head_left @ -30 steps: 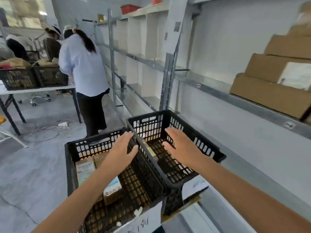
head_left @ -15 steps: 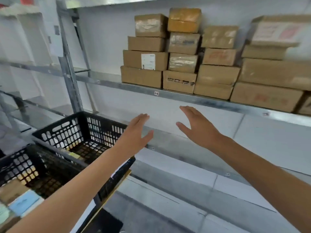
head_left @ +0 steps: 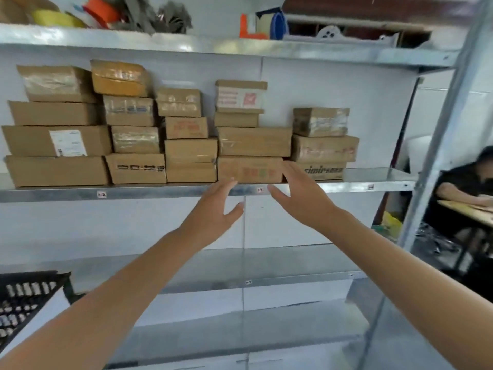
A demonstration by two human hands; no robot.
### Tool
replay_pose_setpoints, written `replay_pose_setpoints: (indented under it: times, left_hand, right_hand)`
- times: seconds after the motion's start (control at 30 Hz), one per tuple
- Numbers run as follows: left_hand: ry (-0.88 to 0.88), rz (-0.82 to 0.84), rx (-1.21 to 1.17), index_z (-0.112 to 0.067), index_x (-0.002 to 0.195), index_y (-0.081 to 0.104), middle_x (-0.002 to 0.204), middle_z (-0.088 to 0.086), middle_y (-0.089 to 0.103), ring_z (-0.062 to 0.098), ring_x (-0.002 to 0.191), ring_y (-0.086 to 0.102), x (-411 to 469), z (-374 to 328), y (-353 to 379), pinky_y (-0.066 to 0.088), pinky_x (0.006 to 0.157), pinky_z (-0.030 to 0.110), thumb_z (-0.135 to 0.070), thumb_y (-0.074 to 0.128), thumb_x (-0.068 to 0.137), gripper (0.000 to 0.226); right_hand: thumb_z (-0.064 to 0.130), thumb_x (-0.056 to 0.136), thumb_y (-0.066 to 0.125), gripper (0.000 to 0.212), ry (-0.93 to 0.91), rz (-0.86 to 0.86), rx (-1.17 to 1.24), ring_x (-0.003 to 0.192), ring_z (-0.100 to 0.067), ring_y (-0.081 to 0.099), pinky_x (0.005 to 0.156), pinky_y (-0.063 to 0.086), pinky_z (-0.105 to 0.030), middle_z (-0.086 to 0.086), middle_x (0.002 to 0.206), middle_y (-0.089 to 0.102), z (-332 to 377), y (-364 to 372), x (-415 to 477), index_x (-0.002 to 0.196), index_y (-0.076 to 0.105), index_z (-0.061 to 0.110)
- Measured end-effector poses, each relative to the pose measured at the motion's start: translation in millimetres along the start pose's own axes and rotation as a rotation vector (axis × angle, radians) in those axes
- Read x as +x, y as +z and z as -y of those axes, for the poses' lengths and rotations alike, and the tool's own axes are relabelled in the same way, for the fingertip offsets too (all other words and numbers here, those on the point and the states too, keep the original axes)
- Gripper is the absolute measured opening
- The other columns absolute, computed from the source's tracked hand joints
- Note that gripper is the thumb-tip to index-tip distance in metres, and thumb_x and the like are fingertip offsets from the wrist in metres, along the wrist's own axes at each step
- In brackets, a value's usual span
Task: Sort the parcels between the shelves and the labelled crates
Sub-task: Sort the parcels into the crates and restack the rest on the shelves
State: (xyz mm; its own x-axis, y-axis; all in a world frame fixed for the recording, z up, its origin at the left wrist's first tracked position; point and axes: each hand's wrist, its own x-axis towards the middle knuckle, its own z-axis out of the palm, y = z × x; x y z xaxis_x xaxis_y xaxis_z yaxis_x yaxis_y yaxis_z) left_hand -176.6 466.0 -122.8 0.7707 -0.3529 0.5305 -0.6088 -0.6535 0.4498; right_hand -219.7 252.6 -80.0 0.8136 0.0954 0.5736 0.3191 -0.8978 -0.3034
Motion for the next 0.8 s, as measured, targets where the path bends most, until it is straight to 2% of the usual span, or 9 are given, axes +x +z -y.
replay_pose_setpoints:
  times: [0.07, 0.13, 0.23, 0.3, 0.43, 0.57, 0.63, 0.7, 0.8]
  left_hand:
    - [0.043, 0.028, -0.040, -0.027, 0.152, 0.032, 0.160, -0.011, 0.029, 0.008, 0.146, 0.026, 22.0, -10.8, 9.5, 0.023, 0.111, 0.022, -0.044, 0.052, 0.099, 0.059]
    - [0.085, 0.051, -0.065, -0.025, 0.152, 0.033, 0.160, -0.008, 0.030, 0.011, 0.146, 0.027, 47.8, -21.6, 19.9, 0.024, 0.114, 0.026, -0.042, 0.052, 0.100, 0.059]
    - [0.140, 0.054, -0.083, -0.018, 0.152, 0.034, 0.158, -0.002, 0.034, 0.015, 0.144, 0.030, 86.7, -36.7, 38.8, 0.024, 0.114, 0.027, -0.039, 0.053, 0.099, 0.059]
    - [0.160, 0.046, -0.120, -0.016, 0.150, 0.036, 0.157, -0.001, 0.036, 0.016, 0.143, 0.033, 111.0, -45.1, 51.7, 0.026, 0.110, 0.025, -0.036, 0.055, 0.098, 0.059]
    - [0.212, 0.032, -0.150, -0.015, 0.149, 0.037, 0.153, -0.004, 0.039, 0.015, 0.137, 0.039, 159.3, -53.9, 71.7, 0.025, 0.103, 0.018, -0.034, 0.056, 0.098, 0.058]
    - [0.237, 0.004, -0.202, -0.013, 0.142, 0.042, 0.128, -0.008, 0.044, 0.007, 0.117, 0.040, 207.3, -55.9, 83.1, 0.025, 0.095, 0.019, -0.032, 0.056, 0.098, 0.050]
    - [0.228, 0.023, -0.217, -0.014, 0.149, 0.034, 0.143, -0.008, 0.040, 0.008, 0.131, 0.037, 228.7, -56.9, 89.7, 0.025, 0.103, 0.022, -0.035, 0.054, 0.099, 0.058]
    - [0.226, 0.039, -0.217, -0.014, 0.154, 0.026, 0.159, -0.003, 0.028, 0.014, 0.145, 0.027, 247.9, -58.9, 98.6, 0.021, 0.113, 0.026, -0.036, 0.054, 0.099, 0.066]
    - [0.206, 0.022, -0.256, -0.018, 0.156, 0.021, 0.163, -0.002, 0.022, 0.015, 0.149, 0.021, 270.0, -63.3, 113.4, 0.018, 0.118, 0.031, -0.035, 0.055, 0.098, 0.069]
  right_hand:
    - [0.038, 0.100, 0.050, 0.048, 0.045, -0.045, -0.005, 0.124, -0.018, 0.047, 0.092, 0.034, -0.025, 0.001, 0.139, 0.047, -17.8, -11.2, 2.1, 0.142, 0.042, 0.015]
    - [0.038, 0.100, 0.050, 0.051, 0.085, -0.067, -0.012, 0.128, -0.018, 0.045, 0.093, 0.033, -0.025, 0.001, 0.144, 0.043, -36.8, -20.4, 6.9, 0.145, 0.039, 0.015]
    - [0.034, 0.100, 0.053, 0.054, 0.117, -0.093, -0.051, 0.135, -0.021, 0.041, 0.104, 0.034, -0.028, -0.001, 0.148, 0.041, -65.5, -28.4, 20.3, 0.148, 0.037, 0.014]
    - [0.035, 0.100, 0.053, 0.057, 0.156, -0.106, -0.067, 0.141, -0.020, 0.035, 0.111, 0.029, -0.029, 0.000, 0.153, 0.037, -81.2, -31.5, 33.5, 0.150, 0.034, 0.016]
    - [0.039, 0.100, 0.053, 0.062, 0.208, -0.096, -0.123, 0.141, -0.022, 0.035, 0.114, 0.031, -0.035, -0.003, 0.155, 0.036, -108.0, -35.2, 65.1, 0.152, 0.032, 0.013]
    - [0.040, 0.100, 0.051, 0.062, 0.235, -0.110, -0.147, 0.142, -0.023, 0.034, 0.115, 0.032, -0.042, -0.003, 0.155, 0.036, -129.4, -41.4, 96.5, 0.153, 0.031, 0.014]
    - [0.041, 0.100, 0.051, 0.064, 0.262, -0.129, -0.158, 0.144, -0.023, 0.032, 0.116, 0.031, -0.042, -0.005, 0.157, 0.033, -141.5, -46.7, 108.6, 0.154, 0.029, 0.014]
    - [0.042, 0.100, 0.050, 0.065, 0.287, -0.141, -0.164, 0.142, -0.025, 0.035, 0.116, 0.031, -0.042, -0.006, 0.157, 0.032, -155.9, -52.3, 117.6, 0.154, 0.028, 0.013]
    - [0.041, 0.101, 0.051, 0.067, 0.320, -0.149, -0.137, 0.140, -0.026, 0.037, 0.113, 0.030, -0.036, -0.008, 0.156, 0.032, -179.1, -59.0, 127.9, 0.155, 0.026, 0.010]
